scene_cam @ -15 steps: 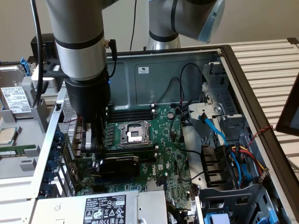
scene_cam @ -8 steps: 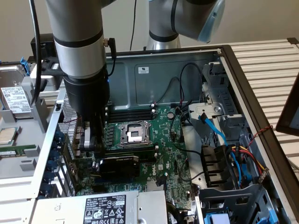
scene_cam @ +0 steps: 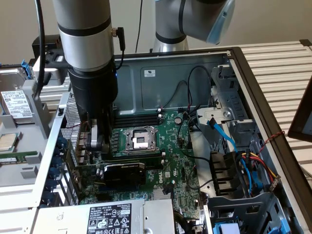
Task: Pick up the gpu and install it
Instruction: 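Press down on the gpu until it lock into place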
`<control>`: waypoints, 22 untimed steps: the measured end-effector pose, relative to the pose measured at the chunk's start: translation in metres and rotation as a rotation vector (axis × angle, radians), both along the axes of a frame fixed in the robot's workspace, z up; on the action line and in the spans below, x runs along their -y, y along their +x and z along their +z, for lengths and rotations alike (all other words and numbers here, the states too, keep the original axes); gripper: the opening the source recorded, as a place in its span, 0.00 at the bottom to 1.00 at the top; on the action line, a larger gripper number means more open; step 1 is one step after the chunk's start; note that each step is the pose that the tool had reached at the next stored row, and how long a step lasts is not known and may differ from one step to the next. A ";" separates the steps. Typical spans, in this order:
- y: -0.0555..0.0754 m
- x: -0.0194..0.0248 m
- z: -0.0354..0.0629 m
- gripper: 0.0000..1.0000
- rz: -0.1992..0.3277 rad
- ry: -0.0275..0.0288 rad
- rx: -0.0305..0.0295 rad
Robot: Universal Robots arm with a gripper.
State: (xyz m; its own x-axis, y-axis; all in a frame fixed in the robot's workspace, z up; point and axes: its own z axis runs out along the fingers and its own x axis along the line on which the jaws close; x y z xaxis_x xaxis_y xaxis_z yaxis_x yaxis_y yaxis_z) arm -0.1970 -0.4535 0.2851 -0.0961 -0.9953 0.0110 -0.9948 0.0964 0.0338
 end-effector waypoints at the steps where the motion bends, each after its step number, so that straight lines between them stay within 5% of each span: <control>1: 0.002 0.0006 0.0001 0.11 0.000 0.0000 -0.0001; 13: 0.020 0.0039 -0.0109 0.11 -0.002 0.0004 -0.0010; 22: 0.020 0.0026 -0.0188 0.11 -0.002 0.0024 -0.0242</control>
State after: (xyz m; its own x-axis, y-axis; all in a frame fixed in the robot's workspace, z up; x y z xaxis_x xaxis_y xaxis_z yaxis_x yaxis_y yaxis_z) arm -0.1771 -0.4561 0.2663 -0.0978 -0.9951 0.0109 -0.9935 0.0983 0.0581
